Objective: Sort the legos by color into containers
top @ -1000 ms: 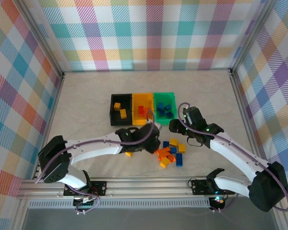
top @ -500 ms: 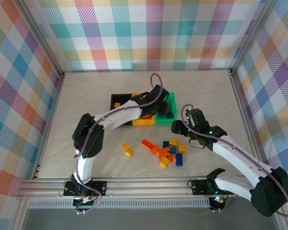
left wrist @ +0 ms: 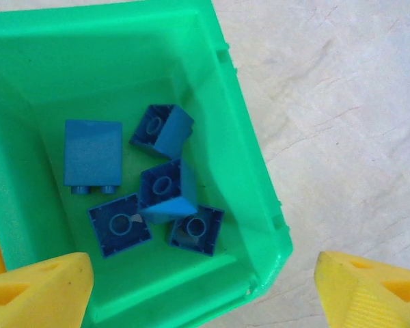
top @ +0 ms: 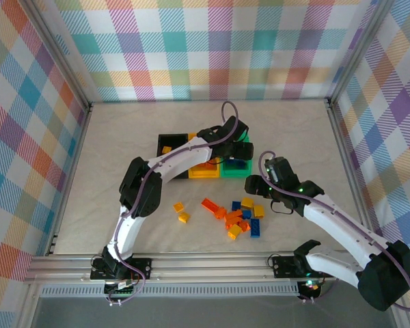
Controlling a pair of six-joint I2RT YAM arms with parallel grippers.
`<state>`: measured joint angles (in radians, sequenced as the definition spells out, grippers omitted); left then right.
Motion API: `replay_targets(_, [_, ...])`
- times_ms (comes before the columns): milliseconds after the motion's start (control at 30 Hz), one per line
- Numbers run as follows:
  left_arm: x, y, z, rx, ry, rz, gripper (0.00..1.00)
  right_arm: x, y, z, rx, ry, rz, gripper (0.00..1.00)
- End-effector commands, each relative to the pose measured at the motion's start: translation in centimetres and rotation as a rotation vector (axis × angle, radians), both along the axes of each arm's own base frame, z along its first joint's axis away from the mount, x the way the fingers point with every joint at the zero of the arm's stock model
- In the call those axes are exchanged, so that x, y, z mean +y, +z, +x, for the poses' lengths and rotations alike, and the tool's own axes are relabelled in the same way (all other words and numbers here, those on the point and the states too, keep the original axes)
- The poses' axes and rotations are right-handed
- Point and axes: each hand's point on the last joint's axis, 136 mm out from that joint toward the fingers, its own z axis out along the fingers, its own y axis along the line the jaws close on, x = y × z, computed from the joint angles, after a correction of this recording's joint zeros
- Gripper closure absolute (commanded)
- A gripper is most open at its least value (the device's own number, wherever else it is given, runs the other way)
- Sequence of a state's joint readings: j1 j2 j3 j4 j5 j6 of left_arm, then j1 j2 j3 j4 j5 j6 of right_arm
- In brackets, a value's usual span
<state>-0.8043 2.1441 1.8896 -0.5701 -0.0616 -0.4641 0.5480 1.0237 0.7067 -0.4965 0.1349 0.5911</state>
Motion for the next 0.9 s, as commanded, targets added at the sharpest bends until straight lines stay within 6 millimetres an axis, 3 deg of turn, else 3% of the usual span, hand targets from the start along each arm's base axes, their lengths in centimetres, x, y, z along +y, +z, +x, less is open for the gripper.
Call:
replay_targets(0, [0.1,6.1,-2.2,-0.049,-0.021,-0.127,0.12,-0.5,-1.9,-1.5,0.077,0.002,-0.011,0.23])
replay_targets(100, [1.4,7.6,-4.5,-0.069,-0.027,-0.179,0.00,-1.0,-3.3,-2.5,0.132,-0.003,-0.034,0.26])
replay_targets(167, [2.6,7.8,-6.4,-0.070,-0.030,-0.194,0.00,-1.4,-4.2,-3.4,0.174,-0.004,-0.048,0.28])
replay_targets(433, [8.5,5.6,-12.1,-0.054,0.024,-0.213,0.00,-1.5,-6.7,-5.4,0.280,0.017,-0.061,0.33])
replay_targets(667, [13.1,3.8,-14.5,-0.069,0.087,-0.175,0.00,-1.7,-8.6,-5.9,0.334,0.010,-0.087,0.39])
replay_targets(867, [15.3,2.7,-15.3,-0.072,0.119,-0.153,0.00,-1.6,-9.3,-6.0,0.359,0.015,-0.099,0.41])
